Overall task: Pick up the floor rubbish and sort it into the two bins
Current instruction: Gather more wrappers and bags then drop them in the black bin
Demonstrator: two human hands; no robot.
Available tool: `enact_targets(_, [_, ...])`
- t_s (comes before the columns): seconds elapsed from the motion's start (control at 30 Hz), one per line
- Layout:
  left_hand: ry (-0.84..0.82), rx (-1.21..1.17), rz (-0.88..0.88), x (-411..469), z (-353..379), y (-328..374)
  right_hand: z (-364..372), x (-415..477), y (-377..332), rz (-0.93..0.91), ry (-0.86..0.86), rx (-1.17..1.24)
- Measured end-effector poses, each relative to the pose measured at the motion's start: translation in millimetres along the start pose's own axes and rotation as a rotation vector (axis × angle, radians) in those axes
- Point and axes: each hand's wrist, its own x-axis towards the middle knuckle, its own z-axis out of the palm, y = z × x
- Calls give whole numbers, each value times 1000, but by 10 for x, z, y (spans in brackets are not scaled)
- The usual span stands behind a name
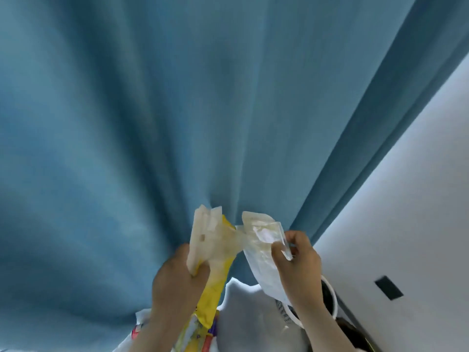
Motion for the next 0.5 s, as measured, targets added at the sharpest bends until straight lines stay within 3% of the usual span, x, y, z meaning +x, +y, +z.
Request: enact_targets(0.5, [-341,119,302,-415,1670,1571,-1810,127,1386,312,300,20])
